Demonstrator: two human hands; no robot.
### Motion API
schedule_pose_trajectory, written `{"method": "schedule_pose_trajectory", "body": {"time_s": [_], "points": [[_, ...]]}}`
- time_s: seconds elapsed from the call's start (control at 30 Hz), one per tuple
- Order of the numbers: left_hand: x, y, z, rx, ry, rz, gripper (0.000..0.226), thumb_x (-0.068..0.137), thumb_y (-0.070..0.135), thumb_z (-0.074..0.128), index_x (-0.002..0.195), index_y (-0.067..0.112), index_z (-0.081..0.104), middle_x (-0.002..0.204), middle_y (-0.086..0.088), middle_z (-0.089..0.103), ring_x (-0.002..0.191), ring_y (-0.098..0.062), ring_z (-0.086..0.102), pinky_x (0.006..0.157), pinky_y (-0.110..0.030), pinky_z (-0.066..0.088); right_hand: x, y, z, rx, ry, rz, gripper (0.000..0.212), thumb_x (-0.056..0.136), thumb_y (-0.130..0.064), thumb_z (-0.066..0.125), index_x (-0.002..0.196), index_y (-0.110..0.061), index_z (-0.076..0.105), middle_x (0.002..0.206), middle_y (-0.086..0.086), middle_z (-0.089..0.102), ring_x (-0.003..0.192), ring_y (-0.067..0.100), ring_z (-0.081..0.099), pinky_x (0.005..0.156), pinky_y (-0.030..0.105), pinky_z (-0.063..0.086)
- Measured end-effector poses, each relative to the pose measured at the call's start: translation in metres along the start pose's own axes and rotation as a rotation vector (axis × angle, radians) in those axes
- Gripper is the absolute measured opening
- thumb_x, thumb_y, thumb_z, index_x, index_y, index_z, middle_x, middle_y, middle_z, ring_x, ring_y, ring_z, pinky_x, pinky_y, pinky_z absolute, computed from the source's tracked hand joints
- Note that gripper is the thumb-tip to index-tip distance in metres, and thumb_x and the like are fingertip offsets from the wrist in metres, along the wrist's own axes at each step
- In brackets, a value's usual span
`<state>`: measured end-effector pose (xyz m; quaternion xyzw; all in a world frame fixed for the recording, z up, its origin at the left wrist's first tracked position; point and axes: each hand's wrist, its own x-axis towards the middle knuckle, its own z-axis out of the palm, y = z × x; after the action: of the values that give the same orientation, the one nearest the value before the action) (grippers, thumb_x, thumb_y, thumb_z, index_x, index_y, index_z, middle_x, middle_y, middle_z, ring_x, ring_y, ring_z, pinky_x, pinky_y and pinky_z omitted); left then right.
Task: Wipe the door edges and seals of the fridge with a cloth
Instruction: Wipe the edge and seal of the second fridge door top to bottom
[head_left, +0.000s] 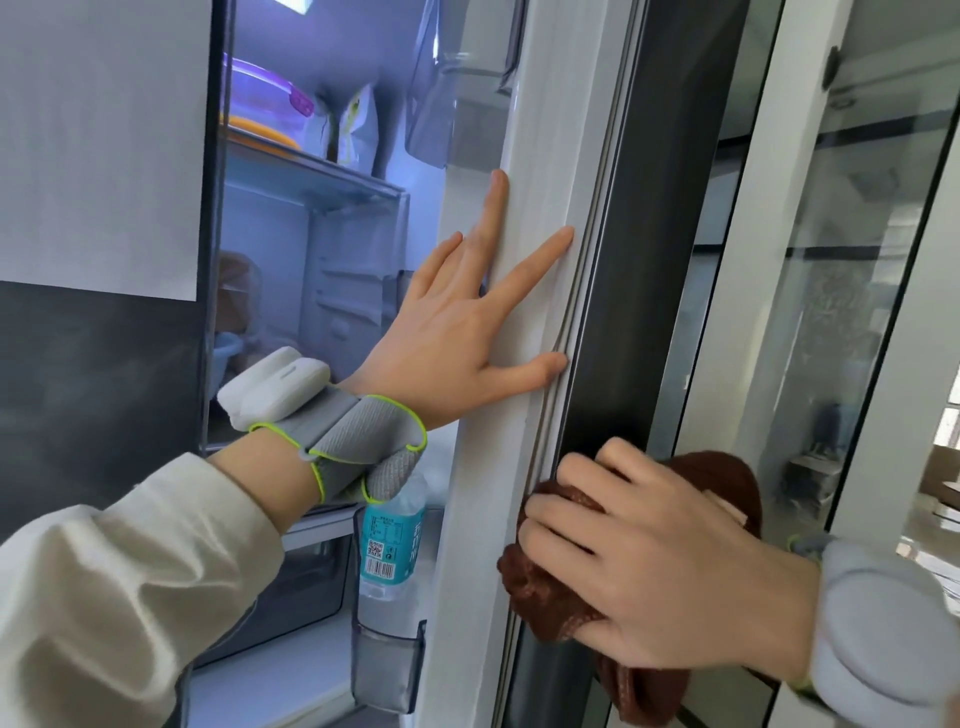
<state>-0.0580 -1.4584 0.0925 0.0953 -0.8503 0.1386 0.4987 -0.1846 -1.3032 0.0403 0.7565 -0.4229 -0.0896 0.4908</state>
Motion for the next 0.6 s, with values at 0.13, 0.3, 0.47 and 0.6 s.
{"method": "schedule_pose_trajectory", "body": {"time_s": [0.13,0.3,0.47,0.6], "points": [[-0.002,-0.006,-0.002,-0.007,0.018,0.001,0.078,0.080,0.068,0.034,0.146,0.034,0.012,0.154,-0.017,-0.011,0.143,-0.026,0.014,0.110,-0.025,-0.001,0.018,0.029,-0.024,-0.122,0.189,0.022,0.035,0.084,-0.040,0.054,0.097,-0.010,0.064,0.097,0.006,0.067,0.088,0.027,0.046,0.068,0.038,0.034],[-0.004,-0.014,-0.007,-0.096,0.023,0.005,0.062,0.087,0.067,0.017,0.143,0.039,0.010,0.156,-0.011,-0.010,0.142,-0.019,0.009,0.108,-0.017,-0.006,0.032,0.030,-0.023,-0.198,0.094,0.060,0.031,0.084,-0.035,0.048,0.096,-0.010,0.061,0.096,0.006,0.065,0.084,0.029,0.048,0.067,0.039,0.031],[-0.004,-0.015,-0.007,-0.137,0.003,-0.019,0.049,0.091,0.052,0.019,0.139,0.044,0.009,0.156,-0.006,-0.012,0.137,-0.005,0.006,0.102,-0.007,-0.011,0.031,-0.004,-0.015,-0.167,-0.068,0.035,0.027,0.082,-0.029,0.037,0.090,-0.012,0.057,0.086,0.007,0.062,0.080,0.028,0.048,0.069,0.040,0.028],[-0.002,-0.009,-0.007,-0.115,-0.027,-0.033,0.049,0.091,0.050,0.020,0.139,0.044,0.011,0.156,-0.007,-0.011,0.131,-0.014,0.029,0.106,-0.013,-0.008,0.021,-0.037,0.003,-0.123,-0.164,-0.060,0.022,0.081,-0.030,0.045,0.085,-0.013,0.059,0.076,0.006,0.061,0.080,0.027,0.041,0.069,0.038,0.025]]}}
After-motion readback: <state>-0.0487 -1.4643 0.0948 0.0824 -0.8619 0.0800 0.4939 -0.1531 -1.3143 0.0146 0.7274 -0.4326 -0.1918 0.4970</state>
